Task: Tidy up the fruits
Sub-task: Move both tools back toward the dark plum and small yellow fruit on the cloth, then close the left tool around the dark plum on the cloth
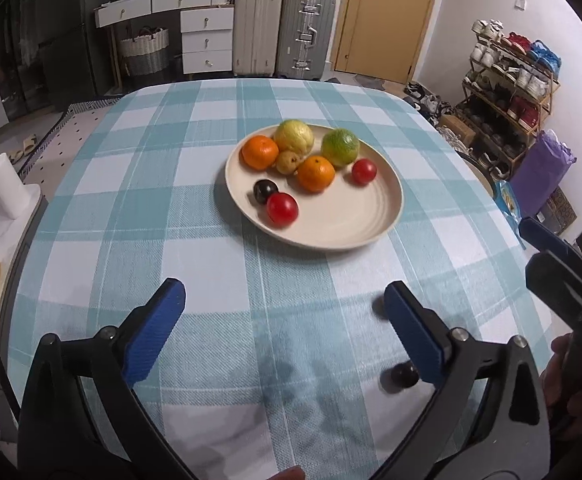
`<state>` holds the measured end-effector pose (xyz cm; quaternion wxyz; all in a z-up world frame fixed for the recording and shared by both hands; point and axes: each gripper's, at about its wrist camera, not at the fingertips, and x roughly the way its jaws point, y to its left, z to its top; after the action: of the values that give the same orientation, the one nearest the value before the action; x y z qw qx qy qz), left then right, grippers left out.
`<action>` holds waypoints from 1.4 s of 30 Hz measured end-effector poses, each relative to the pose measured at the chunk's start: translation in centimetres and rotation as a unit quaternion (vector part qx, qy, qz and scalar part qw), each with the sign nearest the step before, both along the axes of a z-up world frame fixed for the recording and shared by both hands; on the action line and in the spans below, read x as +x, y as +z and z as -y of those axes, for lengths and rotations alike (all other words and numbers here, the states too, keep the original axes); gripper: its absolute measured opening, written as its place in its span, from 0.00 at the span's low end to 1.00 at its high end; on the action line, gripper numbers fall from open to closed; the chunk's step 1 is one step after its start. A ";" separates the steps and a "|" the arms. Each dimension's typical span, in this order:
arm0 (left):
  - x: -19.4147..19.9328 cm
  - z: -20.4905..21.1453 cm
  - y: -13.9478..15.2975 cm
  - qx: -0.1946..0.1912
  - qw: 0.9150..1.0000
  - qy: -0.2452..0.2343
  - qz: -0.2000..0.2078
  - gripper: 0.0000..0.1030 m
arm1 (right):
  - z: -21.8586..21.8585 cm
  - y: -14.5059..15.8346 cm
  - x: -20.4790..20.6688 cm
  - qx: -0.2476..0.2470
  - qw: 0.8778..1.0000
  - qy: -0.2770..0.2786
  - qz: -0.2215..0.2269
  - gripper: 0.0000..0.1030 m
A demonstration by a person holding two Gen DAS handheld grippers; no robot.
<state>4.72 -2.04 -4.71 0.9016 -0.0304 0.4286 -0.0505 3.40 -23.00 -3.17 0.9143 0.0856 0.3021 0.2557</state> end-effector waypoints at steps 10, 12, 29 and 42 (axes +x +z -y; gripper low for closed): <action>-1.9 1.8 -2.2 -0.004 0.999 -0.027 -0.030 0.97 | 0.7 -0.9 -1.9 -0.010 1.000 -0.013 -0.013 1.00; -2.3 2.3 -2.6 -0.005 0.999 -0.036 -0.036 0.97 | 0.8 -1.1 -2.1 -0.014 1.000 -0.015 -0.017 1.00; -2.8 6.3 -5.8 -0.002 0.993 -0.089 -0.081 0.97 | 2.8 -3.0 -2.3 -0.011 0.998 -0.043 -0.051 1.00; -2.4 6.9 -5.9 -0.030 0.989 -0.124 -0.069 0.77 | 3.2 -4.4 -1.2 -0.009 0.997 -0.040 -0.071 1.00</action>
<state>2.35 -8.91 -10.57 0.8555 -0.0075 0.4883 -0.1721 2.16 -26.21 -7.57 0.9010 0.1075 0.3644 0.2095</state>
